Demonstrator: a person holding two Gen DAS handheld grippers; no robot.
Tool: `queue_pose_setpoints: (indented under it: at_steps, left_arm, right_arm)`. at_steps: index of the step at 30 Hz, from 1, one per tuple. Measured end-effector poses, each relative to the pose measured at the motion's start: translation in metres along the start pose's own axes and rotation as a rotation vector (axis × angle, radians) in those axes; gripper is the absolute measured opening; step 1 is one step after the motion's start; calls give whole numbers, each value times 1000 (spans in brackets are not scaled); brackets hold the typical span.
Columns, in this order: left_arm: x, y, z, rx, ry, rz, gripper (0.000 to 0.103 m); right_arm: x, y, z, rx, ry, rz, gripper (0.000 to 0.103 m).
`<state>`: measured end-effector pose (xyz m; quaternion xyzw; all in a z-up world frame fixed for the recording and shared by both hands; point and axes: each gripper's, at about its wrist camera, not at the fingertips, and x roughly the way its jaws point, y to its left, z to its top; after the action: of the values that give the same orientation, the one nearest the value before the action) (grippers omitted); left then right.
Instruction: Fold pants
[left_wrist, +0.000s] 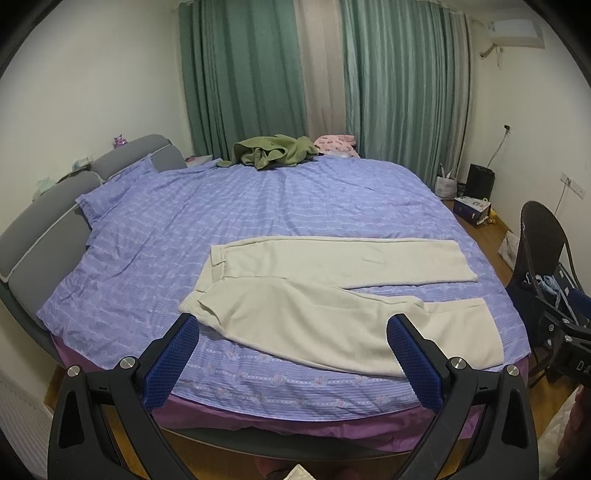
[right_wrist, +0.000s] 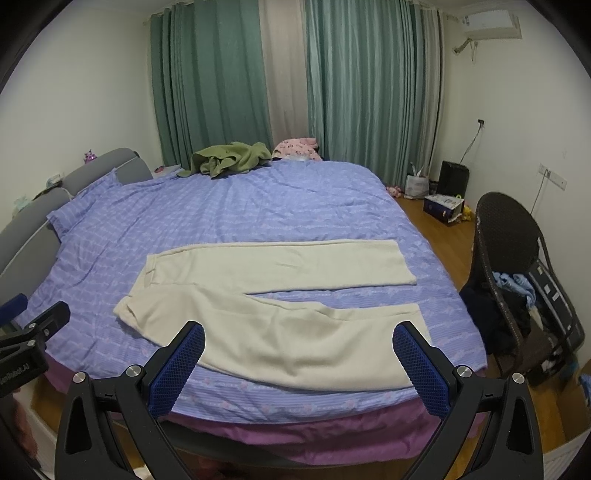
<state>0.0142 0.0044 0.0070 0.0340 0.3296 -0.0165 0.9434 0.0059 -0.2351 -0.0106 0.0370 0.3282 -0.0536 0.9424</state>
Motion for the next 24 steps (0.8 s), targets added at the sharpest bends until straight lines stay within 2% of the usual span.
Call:
queue_pose_setpoints:
  at_steps: [7,11,15,19,24]
  left_arm:
    - [29,7,19,47,-4,-37,103]
    - [56,15,35,52,16,-74,103]
    - [85,16,50,89,17,-108,103]
    - [111,-2,61,131,13,-156,103]
    - [142,-48,81,155,29,-237,103]
  right_arm:
    - [26,12,5,27,50,-2,103]
    - [42,23,16,33,60,-33,103]
    - [59,22,24,96,68,-77,103]
    - [76,15,26,119,58,-130,103]
    - [92,-15,41,143,22,-178,103]
